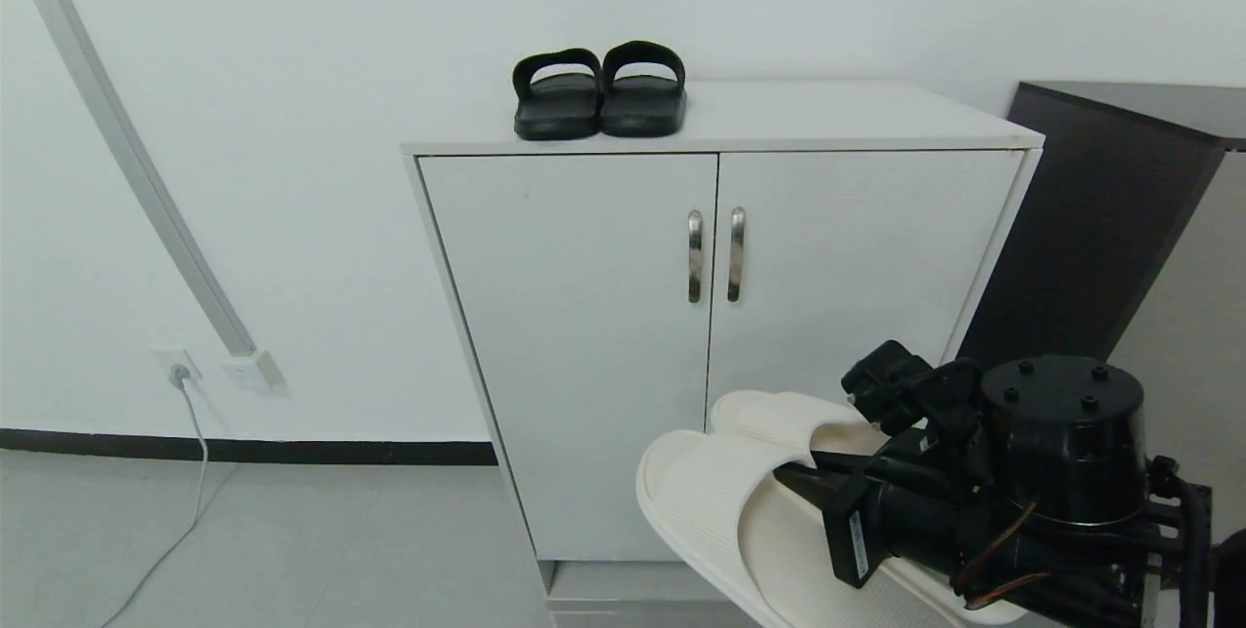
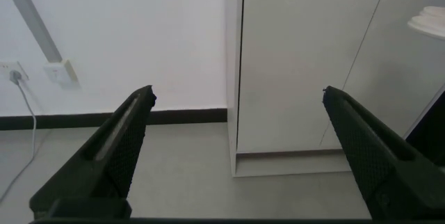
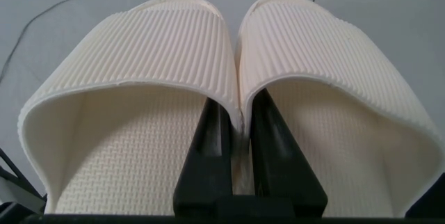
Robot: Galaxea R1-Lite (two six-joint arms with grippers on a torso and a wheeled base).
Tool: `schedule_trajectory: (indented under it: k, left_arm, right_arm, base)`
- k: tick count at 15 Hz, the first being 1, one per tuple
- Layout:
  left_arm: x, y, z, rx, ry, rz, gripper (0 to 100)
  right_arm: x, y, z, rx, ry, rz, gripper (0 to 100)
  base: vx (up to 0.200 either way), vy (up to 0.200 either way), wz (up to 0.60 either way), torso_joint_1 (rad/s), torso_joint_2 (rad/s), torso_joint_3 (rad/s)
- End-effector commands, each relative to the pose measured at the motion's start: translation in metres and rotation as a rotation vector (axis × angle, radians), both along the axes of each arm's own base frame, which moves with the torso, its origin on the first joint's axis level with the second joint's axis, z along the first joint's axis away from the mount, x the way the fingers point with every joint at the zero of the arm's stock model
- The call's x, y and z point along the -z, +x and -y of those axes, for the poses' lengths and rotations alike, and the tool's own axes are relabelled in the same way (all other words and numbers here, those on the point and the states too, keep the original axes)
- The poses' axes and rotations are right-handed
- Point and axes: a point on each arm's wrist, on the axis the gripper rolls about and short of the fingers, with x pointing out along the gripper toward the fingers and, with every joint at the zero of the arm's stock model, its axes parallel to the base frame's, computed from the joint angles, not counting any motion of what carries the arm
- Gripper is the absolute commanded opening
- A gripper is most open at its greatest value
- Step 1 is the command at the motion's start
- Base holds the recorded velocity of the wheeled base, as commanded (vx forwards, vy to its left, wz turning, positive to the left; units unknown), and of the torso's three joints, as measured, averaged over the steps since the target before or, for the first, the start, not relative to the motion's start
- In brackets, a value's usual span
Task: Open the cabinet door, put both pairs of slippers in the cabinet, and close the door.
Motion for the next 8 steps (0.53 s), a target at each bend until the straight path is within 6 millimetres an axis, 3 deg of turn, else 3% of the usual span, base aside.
schedule_trajectory:
  k: [1,4,5,7,8]
  left_arm:
    - [0.000,0.000,0.000,-0.001,-0.002,-0.002,100]
    - [-0.002,0.000,0.000,-0.001,0.049,0.003,100]
    - [-0.014,-0.001,0.000,0.000,0.044,0.017,100]
    - [-0.080,-0.002,0.000,0.011,-0.097,0.083,100]
    - [-0.091,0.005,0.000,0.009,-0.094,0.060,100]
  right_arm:
    - [0.002,-0.001,0.001,-0.001,-0.003,-0.002,0]
    - [0.002,-0.001,0.001,-0.001,-0.004,-0.003,0]
    - [0.002,-0.001,0.001,-0.001,-0.004,-0.003,0]
    - [0.003,-0.001,0.001,-0.001,-0.007,-0.006,0]
    - [0.004,-0.001,0.001,-0.001,-0.009,-0.006,0]
  base:
    - [0.000,0.000,0.00,-0.085,0.45,0.364]
    - [0.000,0.000,0.00,-0.046,0.45,0.388]
    - [0.000,0.000,0.00,-0.017,0.44,0.422]
    - [0.000,0.000,0.00,-0.002,0.23,0.220]
    - [0.000,0.000,0.00,-0.002,0.09,0.085]
